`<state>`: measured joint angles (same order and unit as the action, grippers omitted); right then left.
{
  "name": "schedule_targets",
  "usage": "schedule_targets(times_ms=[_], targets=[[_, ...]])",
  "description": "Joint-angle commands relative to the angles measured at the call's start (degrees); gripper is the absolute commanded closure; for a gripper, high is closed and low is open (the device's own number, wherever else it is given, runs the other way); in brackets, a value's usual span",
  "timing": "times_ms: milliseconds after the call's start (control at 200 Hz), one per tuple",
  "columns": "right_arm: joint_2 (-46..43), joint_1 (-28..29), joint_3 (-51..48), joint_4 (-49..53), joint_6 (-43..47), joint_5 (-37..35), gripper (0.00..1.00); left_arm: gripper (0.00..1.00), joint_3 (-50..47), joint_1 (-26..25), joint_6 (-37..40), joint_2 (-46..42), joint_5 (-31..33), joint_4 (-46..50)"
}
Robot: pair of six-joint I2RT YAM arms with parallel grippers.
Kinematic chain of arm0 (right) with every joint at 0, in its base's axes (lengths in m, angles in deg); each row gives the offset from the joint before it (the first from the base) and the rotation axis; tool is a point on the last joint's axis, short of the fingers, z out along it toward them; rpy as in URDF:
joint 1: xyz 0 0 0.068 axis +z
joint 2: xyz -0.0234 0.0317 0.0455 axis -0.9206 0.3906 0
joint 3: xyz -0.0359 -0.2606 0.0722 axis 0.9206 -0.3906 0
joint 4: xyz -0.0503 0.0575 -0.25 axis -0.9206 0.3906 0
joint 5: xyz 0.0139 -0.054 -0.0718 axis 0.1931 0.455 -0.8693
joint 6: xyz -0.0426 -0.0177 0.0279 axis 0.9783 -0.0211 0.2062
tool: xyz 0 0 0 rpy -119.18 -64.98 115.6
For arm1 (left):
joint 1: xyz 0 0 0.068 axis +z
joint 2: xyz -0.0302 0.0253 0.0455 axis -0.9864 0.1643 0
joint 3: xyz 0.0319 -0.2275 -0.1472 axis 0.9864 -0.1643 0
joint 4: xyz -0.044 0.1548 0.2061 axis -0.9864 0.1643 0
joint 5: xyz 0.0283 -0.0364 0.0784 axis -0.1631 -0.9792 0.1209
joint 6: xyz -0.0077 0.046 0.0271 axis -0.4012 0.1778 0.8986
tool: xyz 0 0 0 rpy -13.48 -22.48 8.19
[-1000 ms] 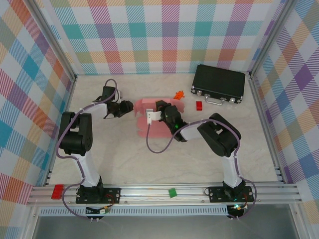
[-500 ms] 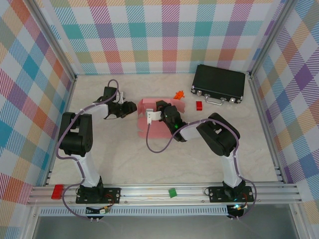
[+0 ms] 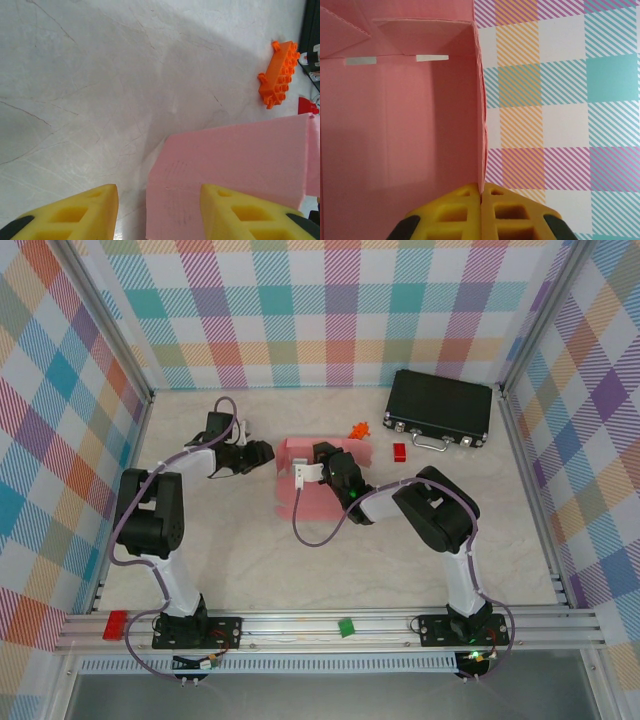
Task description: Fold the paper box
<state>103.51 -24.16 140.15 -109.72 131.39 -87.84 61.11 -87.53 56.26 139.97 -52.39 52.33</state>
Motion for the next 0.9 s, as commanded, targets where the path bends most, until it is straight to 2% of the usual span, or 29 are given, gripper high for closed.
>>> schedule_targets(times_ms=[0,305,630,895], targets=[[1.1,0.5,2.1,-0.3,-0.5,-0.3,0.93,0.53,0.4,-0.6,-1.0,-1.5,0.4,-1.0],[1.8,0.5,3.7,1.7,-0.7,-0.7,0.93,0.53,1.8,-0.3,-2.7,-0.3,-1.4,-2.1],[1.1,0.1,4.4,5.5,-2.3,0.3,0.94,0.53,1.8,0.9,-4.4,-0.6,1.7,-2.0],[-0.1,-0.4,5.4,9.4,-3.8,1.3,0.94,0.53,-0.8,2.0,-5.5,-1.8,1.8,-3.8]])
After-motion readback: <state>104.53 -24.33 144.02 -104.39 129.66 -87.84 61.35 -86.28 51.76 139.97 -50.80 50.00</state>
